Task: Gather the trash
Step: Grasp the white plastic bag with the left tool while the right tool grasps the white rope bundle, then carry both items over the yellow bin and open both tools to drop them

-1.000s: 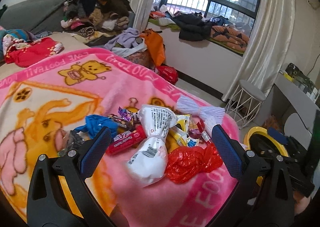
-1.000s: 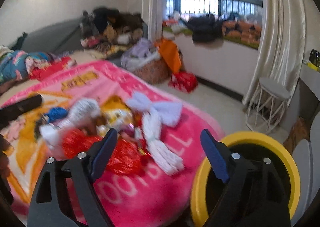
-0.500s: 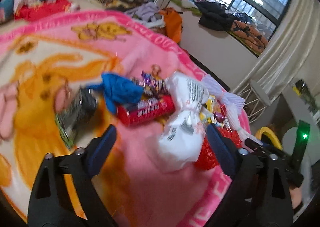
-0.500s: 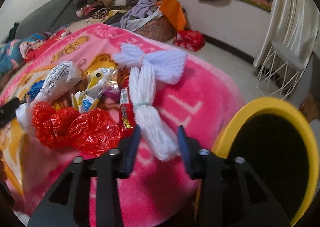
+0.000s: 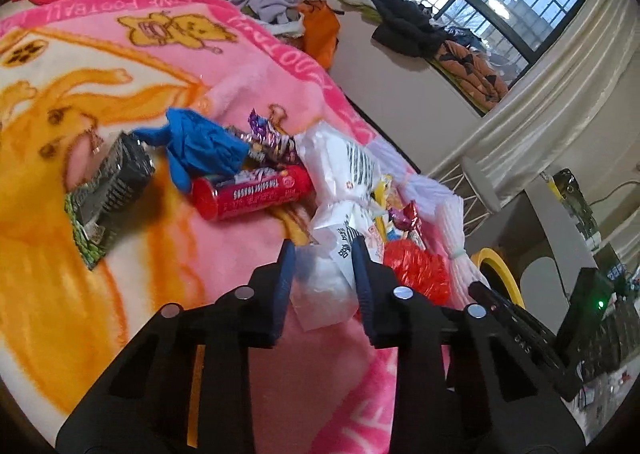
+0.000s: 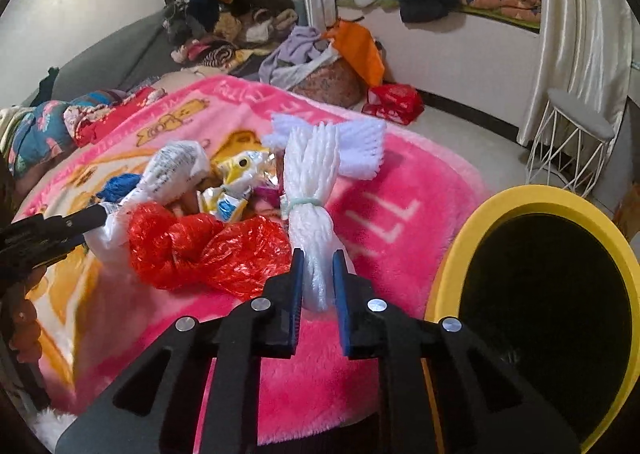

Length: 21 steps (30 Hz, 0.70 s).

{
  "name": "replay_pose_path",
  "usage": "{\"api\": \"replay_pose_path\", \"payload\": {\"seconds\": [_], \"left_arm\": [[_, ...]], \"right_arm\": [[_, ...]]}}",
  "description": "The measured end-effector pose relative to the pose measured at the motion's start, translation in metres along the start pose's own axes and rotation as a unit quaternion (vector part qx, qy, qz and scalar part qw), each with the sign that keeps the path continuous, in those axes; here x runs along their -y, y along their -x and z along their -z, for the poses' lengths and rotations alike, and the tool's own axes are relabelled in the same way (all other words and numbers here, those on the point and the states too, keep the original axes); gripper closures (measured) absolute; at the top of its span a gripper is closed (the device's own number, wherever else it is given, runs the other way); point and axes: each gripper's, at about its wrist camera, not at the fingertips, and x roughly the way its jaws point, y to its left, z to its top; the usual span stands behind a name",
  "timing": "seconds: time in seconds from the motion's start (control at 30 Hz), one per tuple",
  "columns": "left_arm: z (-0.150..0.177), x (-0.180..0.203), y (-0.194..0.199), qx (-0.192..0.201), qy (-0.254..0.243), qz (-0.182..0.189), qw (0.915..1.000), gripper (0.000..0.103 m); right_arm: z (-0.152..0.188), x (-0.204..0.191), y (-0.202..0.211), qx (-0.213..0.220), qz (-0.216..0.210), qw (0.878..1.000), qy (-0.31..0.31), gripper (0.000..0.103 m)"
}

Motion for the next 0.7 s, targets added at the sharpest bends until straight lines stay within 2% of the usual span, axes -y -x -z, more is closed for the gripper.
{"api": "replay_pose_path", "payload": {"seconds": [0.23, 0.4, 0.7], "left_arm": [[-0.012, 0.022, 0.03, 0.061, -0.039, -0.007, 0.9974, 0.088], [-0.022, 0.044, 0.051, 0.092, -0.057, 0.017, 0.9939, 0.088], [-0.022, 0.083, 0.051, 0.087, -0.094, 0.054, 0.9903, 0.088]], "right_arm": [[-0.005, 0.006, 0.023, 0.033, -0.001, 0.999, -0.016, 0.089], [-0.005, 0.008, 0.037, 0.048, 0.001, 0.999, -0.021, 0.089], [-0.004, 0.021, 0.058, 0.072, 0.021, 0.996, -0.04, 0.089]]}}
